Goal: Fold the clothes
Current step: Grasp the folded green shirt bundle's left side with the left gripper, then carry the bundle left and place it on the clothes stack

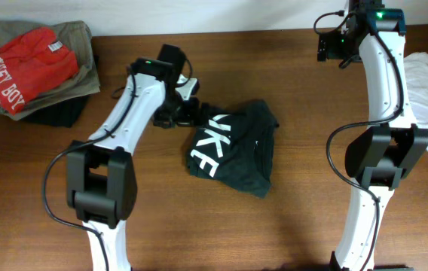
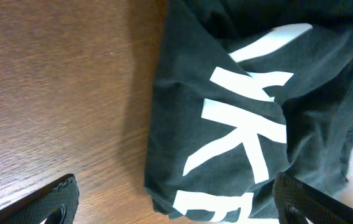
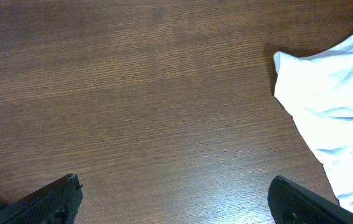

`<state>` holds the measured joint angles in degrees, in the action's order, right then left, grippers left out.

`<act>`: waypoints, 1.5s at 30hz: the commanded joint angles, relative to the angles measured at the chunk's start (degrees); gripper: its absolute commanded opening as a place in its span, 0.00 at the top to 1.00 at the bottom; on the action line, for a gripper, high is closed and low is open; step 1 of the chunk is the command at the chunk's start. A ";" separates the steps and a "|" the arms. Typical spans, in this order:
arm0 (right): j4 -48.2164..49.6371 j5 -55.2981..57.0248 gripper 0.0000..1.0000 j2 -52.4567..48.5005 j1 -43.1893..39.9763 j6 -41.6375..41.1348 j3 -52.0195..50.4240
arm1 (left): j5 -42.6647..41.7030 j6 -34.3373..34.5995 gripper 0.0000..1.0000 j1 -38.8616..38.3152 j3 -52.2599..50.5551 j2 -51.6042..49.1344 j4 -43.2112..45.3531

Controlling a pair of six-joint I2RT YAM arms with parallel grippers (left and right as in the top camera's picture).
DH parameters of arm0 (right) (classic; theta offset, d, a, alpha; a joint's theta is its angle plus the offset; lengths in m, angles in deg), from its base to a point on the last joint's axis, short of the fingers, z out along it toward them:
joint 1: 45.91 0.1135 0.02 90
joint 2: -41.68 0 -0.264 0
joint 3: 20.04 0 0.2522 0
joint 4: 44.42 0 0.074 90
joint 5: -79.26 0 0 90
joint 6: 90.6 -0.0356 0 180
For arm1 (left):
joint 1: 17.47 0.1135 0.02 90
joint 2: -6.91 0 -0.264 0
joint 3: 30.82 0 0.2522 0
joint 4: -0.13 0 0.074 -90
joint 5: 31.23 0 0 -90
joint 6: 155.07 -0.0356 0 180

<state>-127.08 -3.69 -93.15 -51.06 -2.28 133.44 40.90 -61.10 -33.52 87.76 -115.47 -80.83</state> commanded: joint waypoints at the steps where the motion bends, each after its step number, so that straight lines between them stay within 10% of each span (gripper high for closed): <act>1: -0.02 0.52 0.01 1.33 0.24 -0.26 1.07 | -8.94 -5.95 0.01 5.75 -0.52 -2.01 0.07; 20: -0.04 0.52 0.01 1.33 0.24 -0.26 1.07 | -23.32 -7.26 0.03 -1.40 -3.08 -16.57 3.06; 24: -0.02 0.52 0.01 1.33 0.24 -0.26 1.07 | -23.26 -7.28 0.26 -1.84 -3.10 -17.44 3.28; 27: -0.02 0.52 0.02 1.33 0.24 -0.26 1.07 | -20.59 -4.81 0.87 -1.73 -3.02 -17.42 3.78; 29: -0.04 0.52 0.01 1.33 0.24 -0.26 1.07 | -15.78 -0.48 0.99 -1.40 -2.75 -17.42 3.76; 45: -0.04 0.52 0.01 1.33 0.24 -0.26 1.07 | 23.47 -4.61 0.99 13.03 26.10 -17.42 -3.06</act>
<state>-127.10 -3.67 -93.17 -51.08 -2.32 133.44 53.49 -63.52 -22.79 109.38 -132.24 -84.81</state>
